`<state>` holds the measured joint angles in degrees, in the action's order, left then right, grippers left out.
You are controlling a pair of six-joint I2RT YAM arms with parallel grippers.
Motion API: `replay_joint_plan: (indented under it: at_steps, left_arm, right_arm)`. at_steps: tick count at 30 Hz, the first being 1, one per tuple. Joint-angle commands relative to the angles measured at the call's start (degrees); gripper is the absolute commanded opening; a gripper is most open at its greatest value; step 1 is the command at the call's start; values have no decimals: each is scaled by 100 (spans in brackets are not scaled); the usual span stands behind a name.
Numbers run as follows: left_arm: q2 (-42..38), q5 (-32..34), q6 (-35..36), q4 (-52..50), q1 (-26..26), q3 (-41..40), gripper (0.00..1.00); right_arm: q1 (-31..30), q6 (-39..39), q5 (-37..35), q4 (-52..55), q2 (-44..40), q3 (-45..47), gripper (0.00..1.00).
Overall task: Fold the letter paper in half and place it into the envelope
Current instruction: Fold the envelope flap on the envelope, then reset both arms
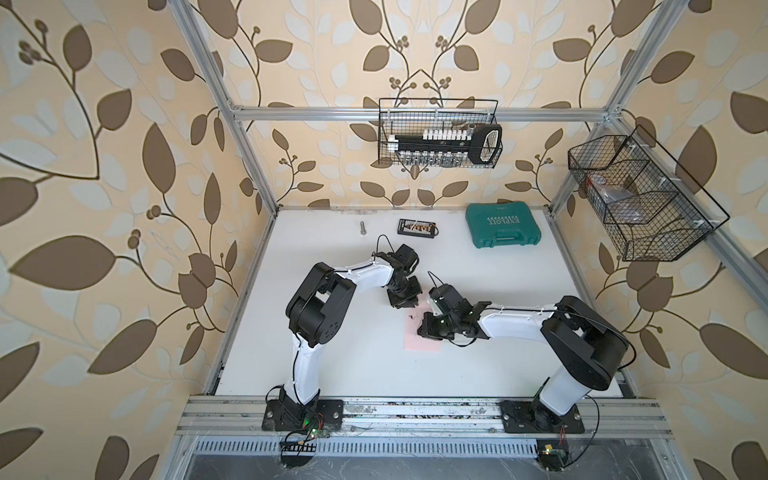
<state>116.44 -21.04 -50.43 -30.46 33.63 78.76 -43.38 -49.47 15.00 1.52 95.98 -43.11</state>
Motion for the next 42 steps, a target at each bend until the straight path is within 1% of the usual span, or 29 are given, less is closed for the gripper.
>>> replay_joint_plan:
  at_steps: [1,11,16,17,18,19,20,21,22,24,26,30,32,33,34,36,37,39,40,41,42]
  left_arm:
    - [427,377,247,-80,-118,55,11]
    - [588,258,271,31,-207,7,4]
    - [412,227,411,-6,-251,-31,4]
    - [328,253,509,-65,-252,17,7]
    - [243,301,623,-149,-257,97,15]
    - [177,340,726,-237,-261,190,28]
    - [109,397,862,-371,-262,328,41]
    - [30,474,968,-527,-263,475,49]
    - [-41,531,1042,-640,-262,600,53]
    - [-252,643,1153,-830,-273,821,60]
    - [-456,680,1207,-915,-279,943,63]
    - [-720,552,1356,-1097,-289,1252,69]
    - [-882,537,1436,-1214,-288,1453,71]
    - [-1019,604,1495,-1258,-294,1572,72]
    - [-1147,681,1558,-1301,-312,1670,73]
    - [-1533,861,1748,-1381,-440,1811,76]
    - [-1738,932,1826,-1365,-525,1785,77]
    - [-2342,1059,2024,-1233,-781,1506,79]
    - [-2631,1234,2088,-1251,-905,1332,80]
    - [-3023,1500,2188,-1244,-1026,1068,81]
    - [-3467,1985,2283,-1197,-1112,652,84]
  right_arm:
    - [-19,151,-165,606,-66,162,0]
    - [34,200,-247,751,-10,124,0]
    - [236,523,-255,1114,-98,-180,0]
    - [267,646,-289,1262,-171,-315,0]
    - [273,773,-311,1410,-270,-447,0]
    - [269,884,-329,1544,-369,-572,0]
    - [426,1025,-360,1720,-498,-729,0]
    - [469,1181,-403,1946,-623,-923,0]
    - [512,1312,-424,2141,-738,-1098,0]
    - [624,1600,-503,2602,-981,-1516,6]
    - [755,1847,-538,2948,-1202,-1879,10]
    - [1111,2115,-451,3405,-1686,-2366,16]
    - [1308,2229,-408,3575,-1939,-2539,22]
    - [1464,2328,-378,3673,-2072,-2639,27]
    - [1616,2402,-354,3771,-2190,-2738,33]
    - [2109,2579,-313,4019,-2421,-3019,49]
    - [2334,2659,-262,4097,-2511,-3131,56]
    - [2816,2814,-165,4183,-2795,-3223,65]
    - [2995,2844,-215,4190,-2942,-3183,70]
    - [3158,2861,-327,4147,-3177,-3027,84]
    - [3255,2915,-516,4012,-3459,-2751,89]
